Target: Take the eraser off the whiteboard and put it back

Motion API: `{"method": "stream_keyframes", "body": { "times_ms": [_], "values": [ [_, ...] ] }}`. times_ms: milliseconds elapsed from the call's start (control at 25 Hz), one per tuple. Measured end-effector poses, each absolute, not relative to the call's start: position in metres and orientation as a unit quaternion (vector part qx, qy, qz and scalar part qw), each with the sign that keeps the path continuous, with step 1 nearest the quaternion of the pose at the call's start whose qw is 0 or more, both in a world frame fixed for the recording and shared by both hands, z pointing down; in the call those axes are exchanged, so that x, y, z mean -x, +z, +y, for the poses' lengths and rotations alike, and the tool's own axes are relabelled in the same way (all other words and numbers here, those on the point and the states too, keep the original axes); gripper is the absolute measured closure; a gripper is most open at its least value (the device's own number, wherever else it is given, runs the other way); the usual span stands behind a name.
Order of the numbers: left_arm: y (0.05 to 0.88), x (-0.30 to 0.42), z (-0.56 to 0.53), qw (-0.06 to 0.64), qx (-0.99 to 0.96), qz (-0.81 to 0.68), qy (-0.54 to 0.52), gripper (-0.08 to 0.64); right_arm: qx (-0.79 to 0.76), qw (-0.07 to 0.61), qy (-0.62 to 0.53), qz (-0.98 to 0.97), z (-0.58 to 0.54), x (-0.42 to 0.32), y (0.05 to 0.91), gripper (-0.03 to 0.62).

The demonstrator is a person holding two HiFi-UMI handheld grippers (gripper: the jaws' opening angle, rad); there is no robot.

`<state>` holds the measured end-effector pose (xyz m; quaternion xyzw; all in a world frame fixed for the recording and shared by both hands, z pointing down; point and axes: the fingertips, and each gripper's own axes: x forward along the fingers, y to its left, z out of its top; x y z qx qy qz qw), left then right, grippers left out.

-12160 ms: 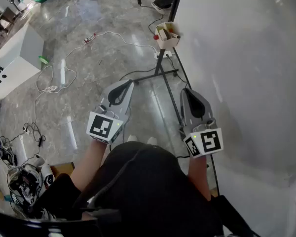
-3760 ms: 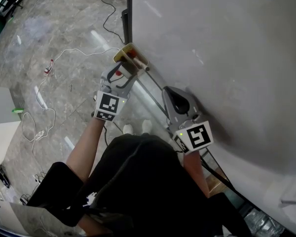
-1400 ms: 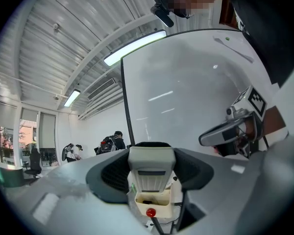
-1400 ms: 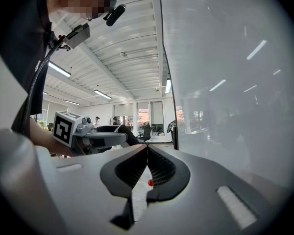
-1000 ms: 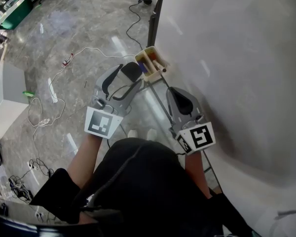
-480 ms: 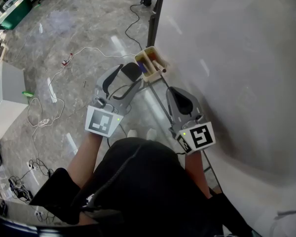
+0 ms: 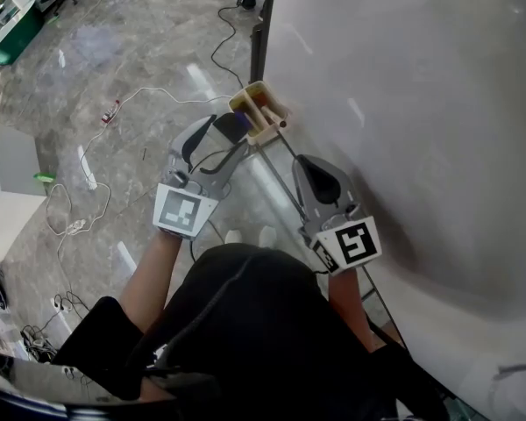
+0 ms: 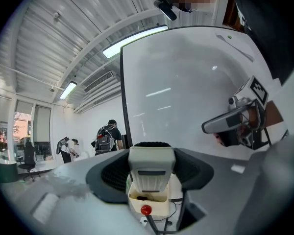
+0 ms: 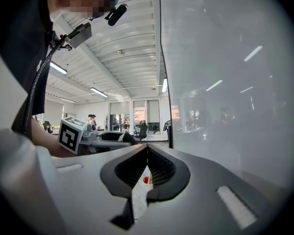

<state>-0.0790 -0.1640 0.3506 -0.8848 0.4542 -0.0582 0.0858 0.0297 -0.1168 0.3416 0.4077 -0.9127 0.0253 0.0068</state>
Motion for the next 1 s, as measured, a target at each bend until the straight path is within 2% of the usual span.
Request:
{"method": "stream_keyframes", "body": {
  "times_ms": [1000],
  "values": [
    [0.401,0.054,-0.206,0.077,0.907,0.403,-0.097,0.284,-0.440,0.019,0.034,-0.897,-0.122,-0.035,0.348,0.583]
  ]
}}
